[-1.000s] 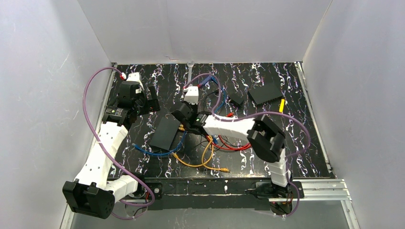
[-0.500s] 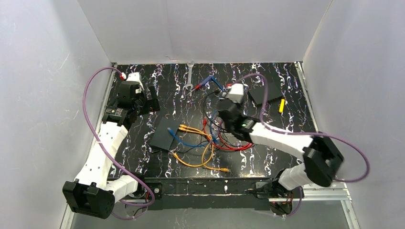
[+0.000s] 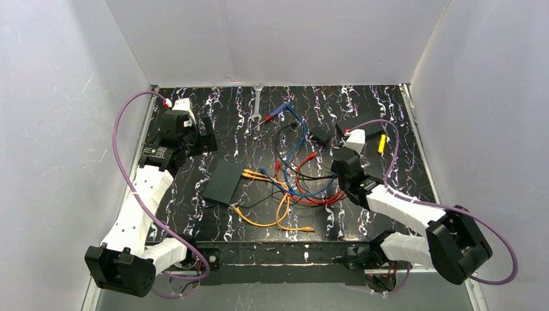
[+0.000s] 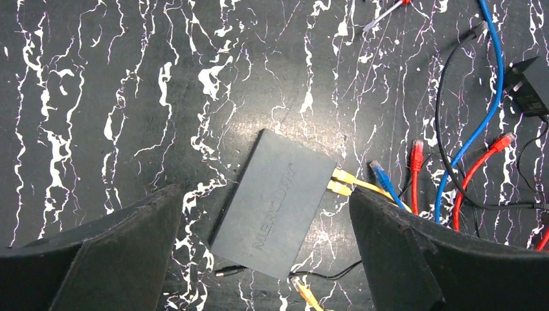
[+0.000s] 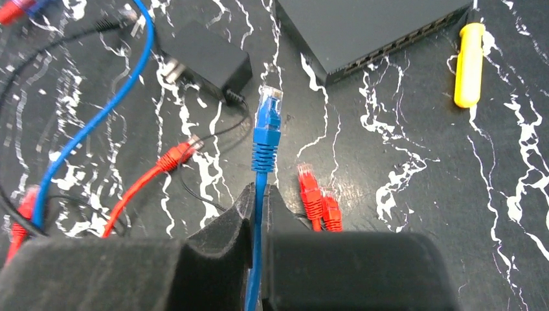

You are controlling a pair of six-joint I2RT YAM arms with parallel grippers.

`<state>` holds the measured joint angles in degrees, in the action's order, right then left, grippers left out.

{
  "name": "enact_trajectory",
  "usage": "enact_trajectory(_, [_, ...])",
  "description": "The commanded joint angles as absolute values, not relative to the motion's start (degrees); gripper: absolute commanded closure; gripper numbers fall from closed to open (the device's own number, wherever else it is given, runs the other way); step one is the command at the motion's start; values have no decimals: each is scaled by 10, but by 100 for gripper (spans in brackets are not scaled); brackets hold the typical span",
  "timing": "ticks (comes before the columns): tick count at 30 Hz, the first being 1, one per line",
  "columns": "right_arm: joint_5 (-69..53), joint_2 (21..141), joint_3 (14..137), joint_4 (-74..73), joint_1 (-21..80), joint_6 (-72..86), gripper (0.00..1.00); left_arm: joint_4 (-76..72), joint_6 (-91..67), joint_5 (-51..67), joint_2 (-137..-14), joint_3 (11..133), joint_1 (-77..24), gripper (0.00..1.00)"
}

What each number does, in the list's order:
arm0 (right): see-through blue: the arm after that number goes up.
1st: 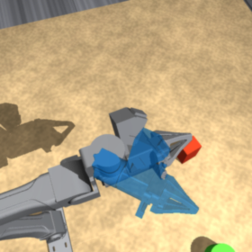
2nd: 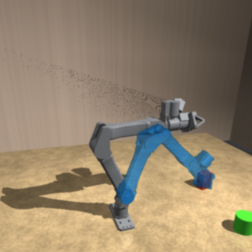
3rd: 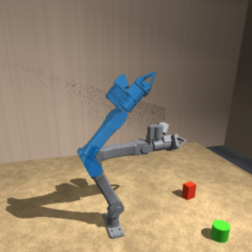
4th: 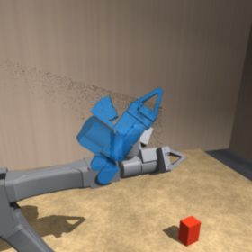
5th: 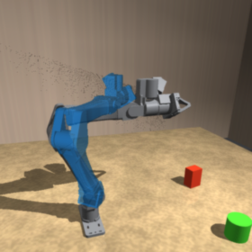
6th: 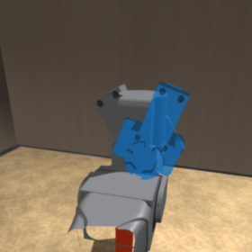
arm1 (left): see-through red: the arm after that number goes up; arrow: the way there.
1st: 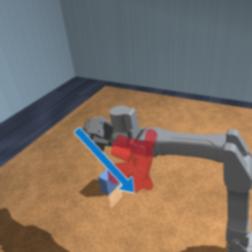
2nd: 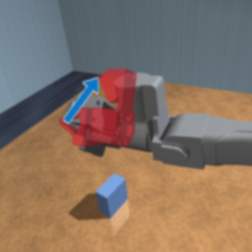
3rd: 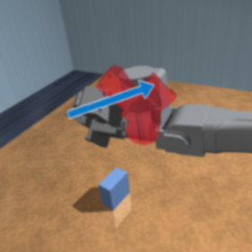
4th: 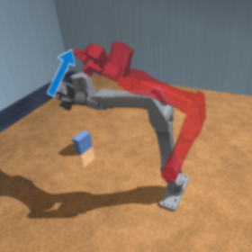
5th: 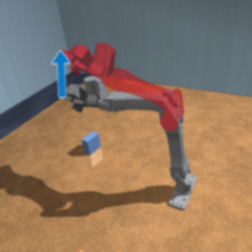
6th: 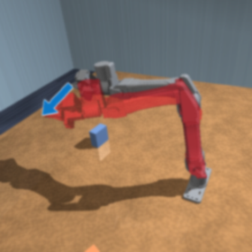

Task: Insert the plug into the switch port
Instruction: Pick up the connector from the center of the board.

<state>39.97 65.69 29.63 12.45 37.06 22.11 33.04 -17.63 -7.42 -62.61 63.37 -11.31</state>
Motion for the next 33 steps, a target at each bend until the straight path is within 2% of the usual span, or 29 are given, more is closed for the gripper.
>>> enact_trajectory(1, [392, 690, 299, 125, 362, 215, 85, 331, -178, -66, -628, 638, -109, 1])
enact_trajectory(5, [394, 698, 332, 72, 360, 201, 57, 330, -178, -62, -630, 638, -109, 1])
enact_trajectory(11, [320, 719, 435, -31, 360, 163, 28, 330, -178, -59, -631, 638, -109, 1])
enact_trajectory(15, [200, 763, 519, -78, 362, 143, 24, 330, -176, -60, -632, 638, -109, 1])
enact_trajectory(20, [101, 831, 608, -117, 379, 172, 24, 330, -175, -61, -631, 638, -109, 1])
enact_trajectory(26, [86, 901, 674, -111, 428, 225, 27, 330, -175, -60, -629, 637, -109, 1])
enact_trajectory(33, [107, 998, 735, -79, 481, 237, 35, 330, -174, -59, -626, 638, -109, 1])
